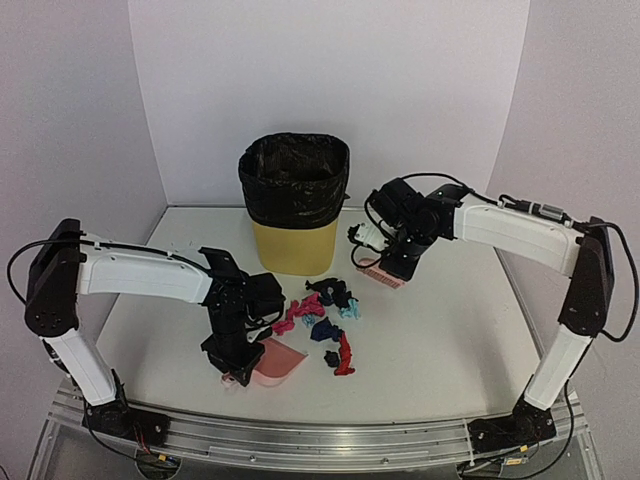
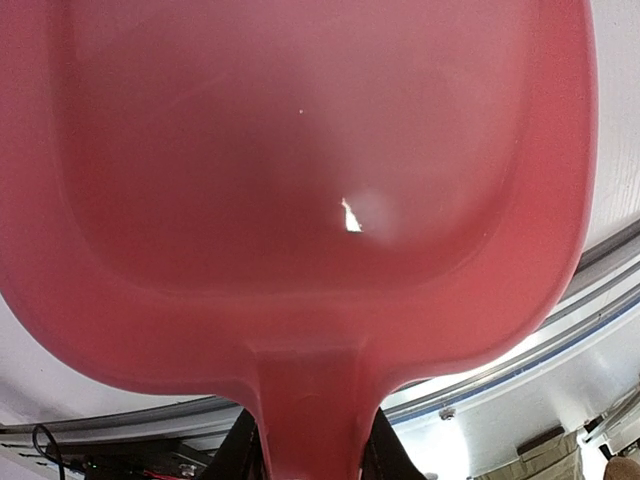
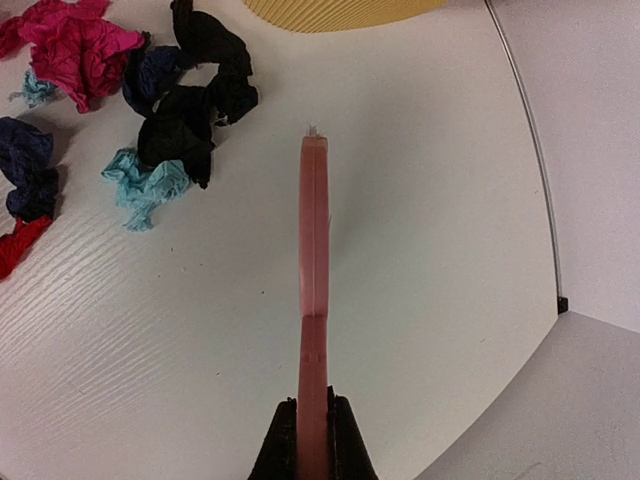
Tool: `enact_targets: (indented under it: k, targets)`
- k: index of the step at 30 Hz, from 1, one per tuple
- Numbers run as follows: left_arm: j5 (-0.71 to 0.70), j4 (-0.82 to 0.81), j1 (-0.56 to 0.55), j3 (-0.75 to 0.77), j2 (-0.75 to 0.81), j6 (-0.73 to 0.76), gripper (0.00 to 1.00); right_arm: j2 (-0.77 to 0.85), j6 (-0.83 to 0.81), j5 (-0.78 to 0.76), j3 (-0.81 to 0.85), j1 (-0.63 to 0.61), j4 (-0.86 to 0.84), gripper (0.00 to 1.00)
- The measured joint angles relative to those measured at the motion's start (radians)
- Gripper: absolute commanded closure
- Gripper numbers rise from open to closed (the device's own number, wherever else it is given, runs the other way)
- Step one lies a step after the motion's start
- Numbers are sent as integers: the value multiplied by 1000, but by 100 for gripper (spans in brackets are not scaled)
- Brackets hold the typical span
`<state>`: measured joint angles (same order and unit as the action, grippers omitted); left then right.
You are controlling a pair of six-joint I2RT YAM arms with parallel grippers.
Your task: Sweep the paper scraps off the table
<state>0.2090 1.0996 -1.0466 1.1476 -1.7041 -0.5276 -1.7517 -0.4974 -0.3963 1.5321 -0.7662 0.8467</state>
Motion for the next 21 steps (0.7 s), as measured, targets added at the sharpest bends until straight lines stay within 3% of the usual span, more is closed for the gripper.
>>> enact_targets:
  k: [9,21]
  targets:
    - [-22,-17,0,58,-81,69,100,-137,-76,-25,81,-15,-41,100]
    - [-30,-17,5,143,-138,162,100,-266,-38,-168,152,-169,-83,100]
